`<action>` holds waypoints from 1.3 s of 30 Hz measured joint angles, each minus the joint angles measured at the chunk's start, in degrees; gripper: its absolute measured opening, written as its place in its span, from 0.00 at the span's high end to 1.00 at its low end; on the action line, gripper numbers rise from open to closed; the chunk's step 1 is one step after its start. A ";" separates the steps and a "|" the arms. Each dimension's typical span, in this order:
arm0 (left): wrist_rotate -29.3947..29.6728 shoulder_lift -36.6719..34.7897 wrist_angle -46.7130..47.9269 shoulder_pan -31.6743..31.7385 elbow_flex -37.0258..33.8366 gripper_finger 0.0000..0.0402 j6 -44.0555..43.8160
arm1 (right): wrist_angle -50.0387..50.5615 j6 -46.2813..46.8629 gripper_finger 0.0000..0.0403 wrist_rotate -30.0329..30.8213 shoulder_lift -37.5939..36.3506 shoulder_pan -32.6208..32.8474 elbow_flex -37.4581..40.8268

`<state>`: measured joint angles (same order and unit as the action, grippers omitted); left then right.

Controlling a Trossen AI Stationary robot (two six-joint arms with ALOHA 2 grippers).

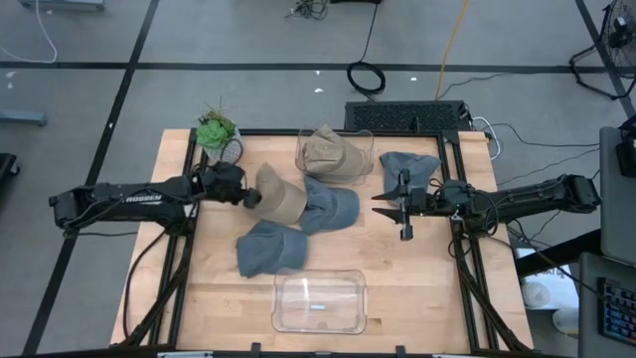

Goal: Pick & Place hat
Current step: Put the brown cap into the top transparent bin

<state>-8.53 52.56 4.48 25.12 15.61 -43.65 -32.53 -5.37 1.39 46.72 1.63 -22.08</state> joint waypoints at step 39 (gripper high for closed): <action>9.15 6.11 20.76 -6.56 21.59 0.37 64.97 | 0.72 0.00 0.70 -0.13 0.02 -0.02 0.00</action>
<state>0.63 58.67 25.24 18.57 37.20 21.33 -31.81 -5.37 1.26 46.74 1.61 -22.09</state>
